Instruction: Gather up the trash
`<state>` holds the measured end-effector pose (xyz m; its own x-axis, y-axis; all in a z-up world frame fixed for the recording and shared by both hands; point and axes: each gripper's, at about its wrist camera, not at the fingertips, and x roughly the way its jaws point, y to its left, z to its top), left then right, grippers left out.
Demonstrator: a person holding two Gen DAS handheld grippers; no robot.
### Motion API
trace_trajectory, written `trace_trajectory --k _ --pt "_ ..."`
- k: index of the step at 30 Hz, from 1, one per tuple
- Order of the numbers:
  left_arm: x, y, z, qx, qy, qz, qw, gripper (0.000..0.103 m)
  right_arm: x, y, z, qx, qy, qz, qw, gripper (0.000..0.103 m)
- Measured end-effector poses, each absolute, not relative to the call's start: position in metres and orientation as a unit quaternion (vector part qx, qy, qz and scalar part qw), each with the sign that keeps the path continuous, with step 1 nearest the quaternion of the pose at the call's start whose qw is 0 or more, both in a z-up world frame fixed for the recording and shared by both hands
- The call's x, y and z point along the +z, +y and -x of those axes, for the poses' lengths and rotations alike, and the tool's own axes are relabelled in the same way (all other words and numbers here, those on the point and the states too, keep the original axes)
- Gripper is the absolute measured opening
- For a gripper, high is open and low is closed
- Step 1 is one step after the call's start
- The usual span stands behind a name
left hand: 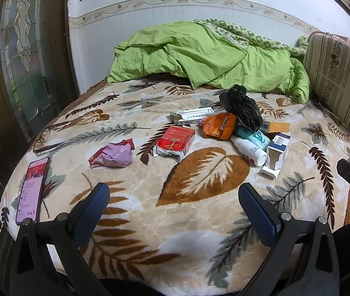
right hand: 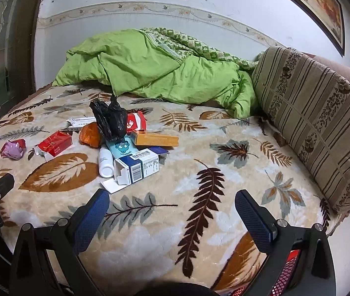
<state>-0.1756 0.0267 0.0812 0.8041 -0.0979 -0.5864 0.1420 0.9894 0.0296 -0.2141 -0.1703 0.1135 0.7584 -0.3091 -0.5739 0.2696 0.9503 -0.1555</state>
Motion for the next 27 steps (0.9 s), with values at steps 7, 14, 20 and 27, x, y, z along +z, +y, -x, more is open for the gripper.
trace_trajectory --k 7,14,20,27 --pt "0.0826 0.0253 0.1751 -0.063 0.307 -0.036 0.949 0.103 0.1136 -0.1706 0.2144 -0.155 0.311 0.032 0.937 0.102" --pt "0.0825 0.0249 0.1753 -0.063 0.307 -0.036 0.949 0.103 0.1135 -0.1708 0.2146 -0.155 0.312 0.031 0.937 0.102" --pt "0.0825 0.0241 0.1754 -0.062 0.307 -0.036 0.949 0.103 0.1125 -0.1716 0.2147 -0.154 0.314 0.030 0.936 0.102" --pt "0.0825 0.0236 0.1755 -0.062 0.307 -0.036 0.949 0.103 0.1115 -0.1724 0.2140 -0.155 0.316 0.027 0.936 0.102"
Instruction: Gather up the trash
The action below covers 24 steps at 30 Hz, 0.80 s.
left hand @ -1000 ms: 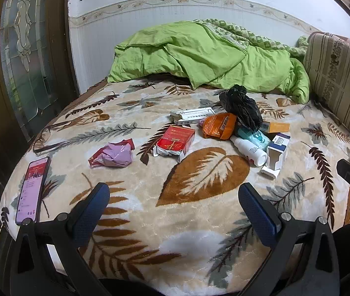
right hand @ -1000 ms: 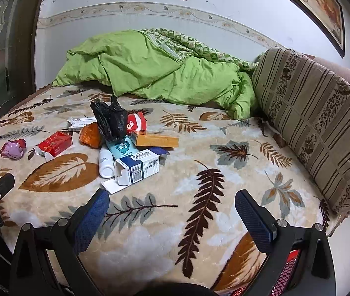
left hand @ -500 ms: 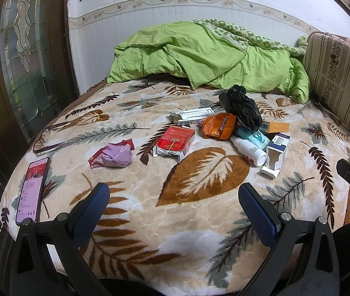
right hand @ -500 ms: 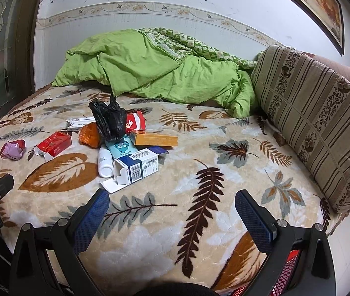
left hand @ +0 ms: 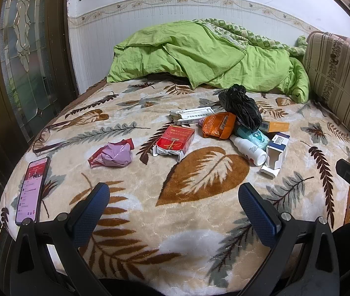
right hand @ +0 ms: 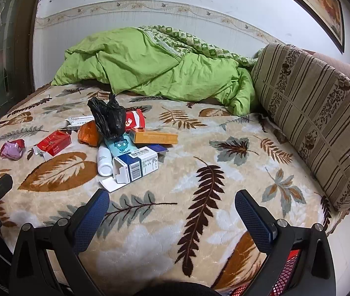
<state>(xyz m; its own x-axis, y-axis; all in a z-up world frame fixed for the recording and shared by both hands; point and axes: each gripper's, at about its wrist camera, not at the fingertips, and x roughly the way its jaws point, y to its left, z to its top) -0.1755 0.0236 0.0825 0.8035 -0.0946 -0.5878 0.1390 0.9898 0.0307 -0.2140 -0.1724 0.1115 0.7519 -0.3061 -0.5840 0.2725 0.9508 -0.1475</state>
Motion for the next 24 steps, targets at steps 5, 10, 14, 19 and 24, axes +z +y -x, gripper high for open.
trace_trajectory --k 5,10,14,19,24 --pt "0.083 0.023 0.175 -0.061 0.307 -0.036 0.949 0.103 0.109 -0.176 0.213 -0.153 0.323 0.014 0.934 0.102" --pt "0.083 0.023 0.175 -0.061 0.308 -0.035 0.949 0.103 0.110 -0.181 0.209 -0.150 0.329 0.002 0.932 0.102" --pt "0.082 0.024 0.175 -0.062 0.309 -0.034 0.948 0.103 0.110 -0.181 0.209 -0.148 0.329 0.001 0.932 0.102" --pt "0.077 0.037 0.166 -0.062 0.334 -0.001 0.940 0.103 0.109 -0.183 0.207 -0.141 0.335 -0.006 0.931 0.102" --pt "0.082 0.062 0.150 -0.061 0.351 0.043 0.933 0.103 0.107 -0.185 0.206 -0.137 0.341 -0.016 0.930 0.102"
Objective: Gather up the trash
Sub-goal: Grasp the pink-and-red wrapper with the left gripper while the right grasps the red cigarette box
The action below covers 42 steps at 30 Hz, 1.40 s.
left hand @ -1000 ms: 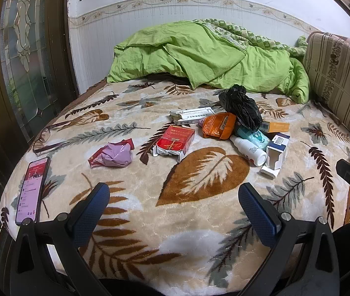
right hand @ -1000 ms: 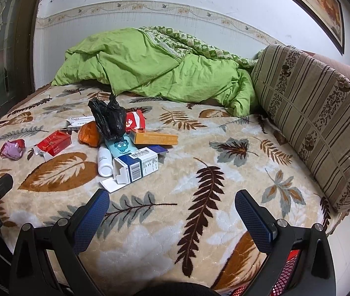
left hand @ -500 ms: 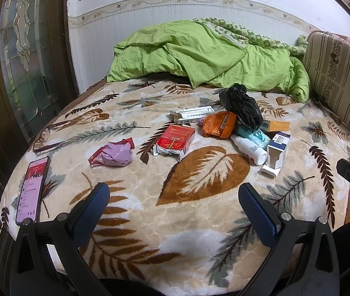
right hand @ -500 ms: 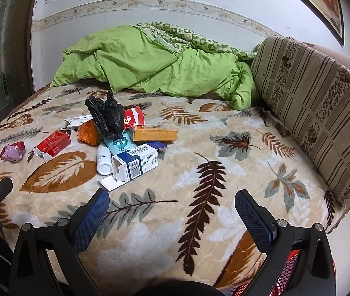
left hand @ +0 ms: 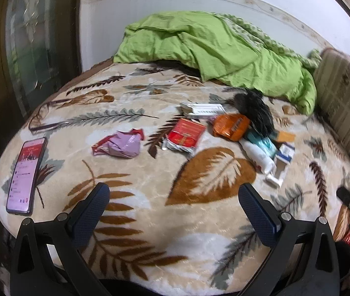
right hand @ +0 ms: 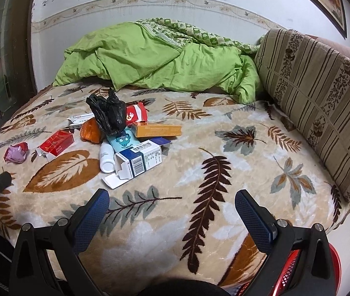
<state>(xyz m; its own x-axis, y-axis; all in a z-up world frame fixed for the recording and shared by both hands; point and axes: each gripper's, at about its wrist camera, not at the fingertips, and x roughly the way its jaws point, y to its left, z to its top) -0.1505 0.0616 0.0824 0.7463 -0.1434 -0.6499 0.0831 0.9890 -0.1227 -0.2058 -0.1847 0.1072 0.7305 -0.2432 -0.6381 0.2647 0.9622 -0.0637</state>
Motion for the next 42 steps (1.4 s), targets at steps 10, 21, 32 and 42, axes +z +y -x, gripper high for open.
trace_trajectory --k 10,21,32,42 --pt "0.077 0.128 0.081 0.009 0.398 0.171 0.901 0.085 0.106 -0.188 0.204 -0.130 0.346 -0.025 0.929 0.102" --pt "0.031 0.126 0.017 0.017 0.450 0.167 0.877 0.058 0.105 -0.187 0.200 -0.113 0.356 -0.029 0.927 0.102" --pt "0.059 0.128 0.035 0.019 0.378 0.121 0.918 0.041 0.122 -0.130 0.120 0.072 0.396 -0.096 0.911 0.097" --pt "0.067 0.159 0.047 0.053 0.354 0.128 0.925 0.041 0.071 -0.072 -0.002 0.101 0.502 -0.180 0.840 0.088"
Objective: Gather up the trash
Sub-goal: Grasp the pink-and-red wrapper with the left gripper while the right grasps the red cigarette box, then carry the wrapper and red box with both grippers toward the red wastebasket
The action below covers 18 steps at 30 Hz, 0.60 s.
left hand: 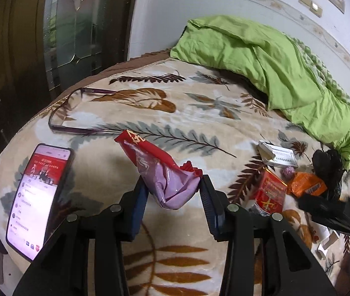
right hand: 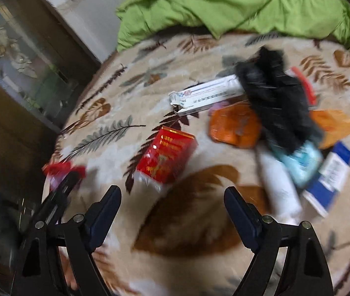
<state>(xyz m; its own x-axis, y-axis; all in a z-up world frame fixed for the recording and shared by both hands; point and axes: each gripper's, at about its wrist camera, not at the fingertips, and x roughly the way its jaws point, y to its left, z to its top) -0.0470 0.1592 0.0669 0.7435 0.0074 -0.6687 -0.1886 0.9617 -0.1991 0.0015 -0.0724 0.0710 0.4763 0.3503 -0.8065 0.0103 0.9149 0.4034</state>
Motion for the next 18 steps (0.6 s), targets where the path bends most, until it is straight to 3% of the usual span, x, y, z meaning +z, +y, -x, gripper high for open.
trace_trajectory --k 9,12,18 --pt "0.066 0.165 0.046 0.054 0.351 0.139 0.924 0.041 0.035 -0.035 -0.065 0.037 0.552 -0.152 0.819 0.088" --pt "0.066 0.165 0.047 0.051 0.354 0.140 0.923 0.041 0.033 -0.026 -0.066 0.030 0.548 -0.103 0.830 0.071" --pt "0.066 0.156 0.047 0.037 0.355 0.136 0.924 0.041 0.055 -0.047 -0.027 0.067 0.502 -0.105 0.856 0.066"
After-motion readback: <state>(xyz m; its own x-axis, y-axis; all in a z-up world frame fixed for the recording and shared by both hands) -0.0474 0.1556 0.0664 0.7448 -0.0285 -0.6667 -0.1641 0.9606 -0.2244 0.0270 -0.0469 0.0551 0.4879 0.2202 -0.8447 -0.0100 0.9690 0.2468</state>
